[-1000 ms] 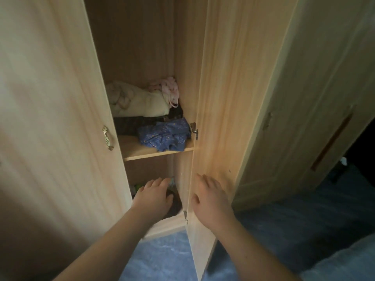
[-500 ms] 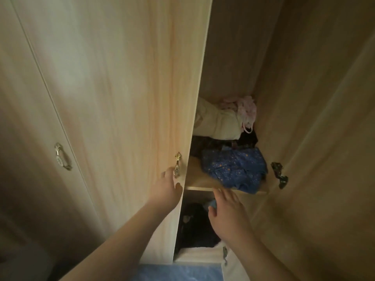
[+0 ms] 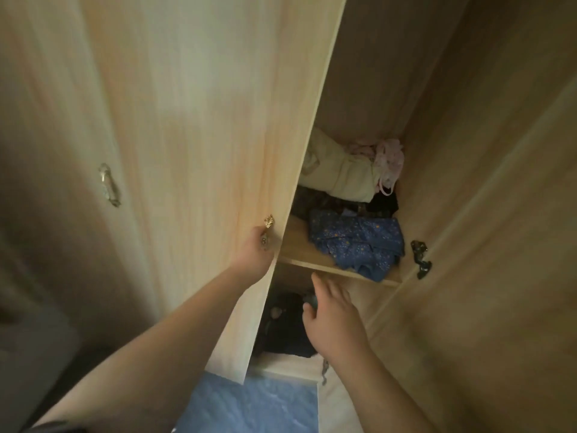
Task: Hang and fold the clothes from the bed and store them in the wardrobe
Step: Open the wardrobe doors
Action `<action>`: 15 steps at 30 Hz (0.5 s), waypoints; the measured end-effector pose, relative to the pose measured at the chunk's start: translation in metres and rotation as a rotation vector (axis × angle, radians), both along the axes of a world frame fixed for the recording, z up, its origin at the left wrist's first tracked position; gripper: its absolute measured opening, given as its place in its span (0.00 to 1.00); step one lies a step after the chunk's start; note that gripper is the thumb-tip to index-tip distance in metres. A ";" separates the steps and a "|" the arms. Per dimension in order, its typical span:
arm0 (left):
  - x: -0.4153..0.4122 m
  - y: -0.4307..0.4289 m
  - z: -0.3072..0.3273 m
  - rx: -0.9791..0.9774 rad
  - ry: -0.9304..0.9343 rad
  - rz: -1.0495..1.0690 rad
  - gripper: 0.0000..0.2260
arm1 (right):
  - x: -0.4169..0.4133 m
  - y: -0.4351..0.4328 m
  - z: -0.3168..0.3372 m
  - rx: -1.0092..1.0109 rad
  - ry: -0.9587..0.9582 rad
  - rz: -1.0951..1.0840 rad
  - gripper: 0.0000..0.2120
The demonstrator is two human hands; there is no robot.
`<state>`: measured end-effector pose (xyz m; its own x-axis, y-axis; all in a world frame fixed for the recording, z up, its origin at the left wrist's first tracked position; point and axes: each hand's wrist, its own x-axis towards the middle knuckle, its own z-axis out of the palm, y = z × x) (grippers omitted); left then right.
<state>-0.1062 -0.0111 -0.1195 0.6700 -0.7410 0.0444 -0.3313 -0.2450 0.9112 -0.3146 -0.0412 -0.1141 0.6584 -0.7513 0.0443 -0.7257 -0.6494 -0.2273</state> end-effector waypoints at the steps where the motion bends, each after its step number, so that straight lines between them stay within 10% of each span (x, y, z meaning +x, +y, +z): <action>1: -0.007 0.019 0.000 0.003 -0.012 0.001 0.20 | -0.006 0.009 -0.001 0.006 0.007 0.024 0.30; 15: -0.016 0.300 0.015 0.207 -0.066 0.327 0.17 | -0.022 0.186 -0.007 0.112 0.074 0.330 0.30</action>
<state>-0.1222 0.2893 -0.1050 0.8729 -0.4868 -0.0324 -0.2617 -0.5234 0.8109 -0.3369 0.1444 -0.1211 0.8647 -0.4954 -0.0832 -0.4984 -0.8254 -0.2652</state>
